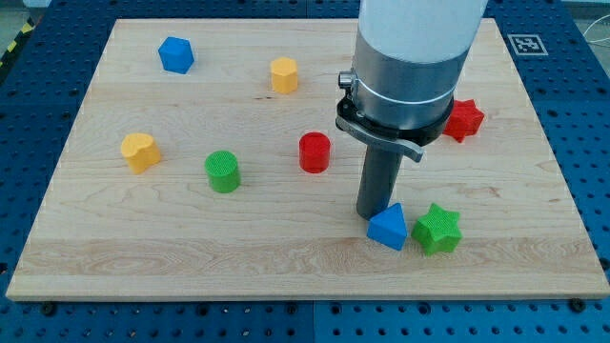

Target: Push the green circle to the left side of blue triangle

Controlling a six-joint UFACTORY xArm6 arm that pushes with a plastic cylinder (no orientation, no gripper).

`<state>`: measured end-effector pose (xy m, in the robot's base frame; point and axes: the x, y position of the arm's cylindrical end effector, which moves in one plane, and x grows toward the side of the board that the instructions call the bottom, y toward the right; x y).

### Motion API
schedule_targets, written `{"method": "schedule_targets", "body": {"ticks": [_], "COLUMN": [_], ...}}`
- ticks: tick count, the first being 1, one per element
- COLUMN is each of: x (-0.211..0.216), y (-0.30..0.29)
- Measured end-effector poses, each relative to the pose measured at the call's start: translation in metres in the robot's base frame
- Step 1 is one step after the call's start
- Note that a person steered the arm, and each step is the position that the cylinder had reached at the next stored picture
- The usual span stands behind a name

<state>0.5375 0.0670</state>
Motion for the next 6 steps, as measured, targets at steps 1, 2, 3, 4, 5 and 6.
{"method": "schedule_targets", "body": {"ticks": [1,2,3,4,5,6], "x": [0.000,-0.012,-0.030,-0.035,-0.042,-0.053], "y": [0.000,-0.010,-0.047,-0.074,-0.093,-0.110]}}
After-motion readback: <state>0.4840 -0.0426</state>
